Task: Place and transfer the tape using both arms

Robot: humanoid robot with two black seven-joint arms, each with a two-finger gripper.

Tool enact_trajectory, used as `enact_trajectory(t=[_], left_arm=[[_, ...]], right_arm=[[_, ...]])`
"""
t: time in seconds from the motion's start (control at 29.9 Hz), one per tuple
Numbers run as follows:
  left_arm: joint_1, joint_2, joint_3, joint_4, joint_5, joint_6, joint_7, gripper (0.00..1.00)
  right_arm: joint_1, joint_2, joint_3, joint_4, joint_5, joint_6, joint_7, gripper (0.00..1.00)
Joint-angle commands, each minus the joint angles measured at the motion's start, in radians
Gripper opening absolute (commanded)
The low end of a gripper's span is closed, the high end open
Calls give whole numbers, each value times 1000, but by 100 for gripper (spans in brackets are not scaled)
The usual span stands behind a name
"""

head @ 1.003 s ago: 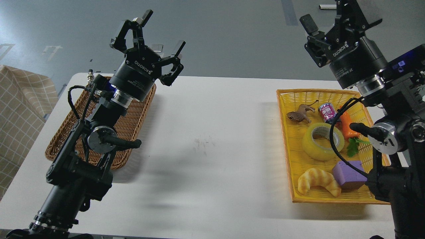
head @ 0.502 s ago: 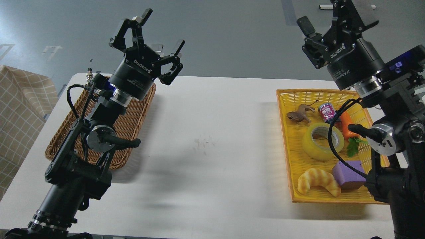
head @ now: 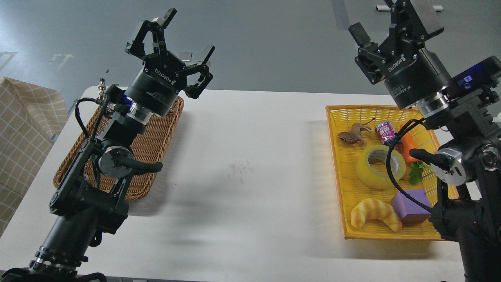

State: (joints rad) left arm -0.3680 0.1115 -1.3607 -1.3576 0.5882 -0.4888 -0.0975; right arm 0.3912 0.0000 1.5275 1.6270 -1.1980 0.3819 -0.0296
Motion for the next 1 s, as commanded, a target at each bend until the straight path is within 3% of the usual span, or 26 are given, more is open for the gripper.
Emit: enact_trajectory(t=[0.0, 0.43, 0.6, 0.7, 0.97], left_arm=[[0, 4, 0, 0, -1, 0, 1, 98], [0, -1, 0, -3, -1, 0, 2, 98], [1, 1, 0, -5, -1, 0, 47, 98], [1, 4, 0, -5, 1, 0, 48, 98], [9, 8, 0, -5, 1, 0, 50, 98]], right_arm=[[0, 0, -13, 1, 0, 0, 0, 100], [-2, 0, -21, 5, 0, 0, -1, 100], [-9, 0, -44, 24, -3, 0, -9, 100], [-8, 0, -75, 37, -20, 0, -9, 100], [-44, -280, -142, 74, -293, 0, -3, 100]])
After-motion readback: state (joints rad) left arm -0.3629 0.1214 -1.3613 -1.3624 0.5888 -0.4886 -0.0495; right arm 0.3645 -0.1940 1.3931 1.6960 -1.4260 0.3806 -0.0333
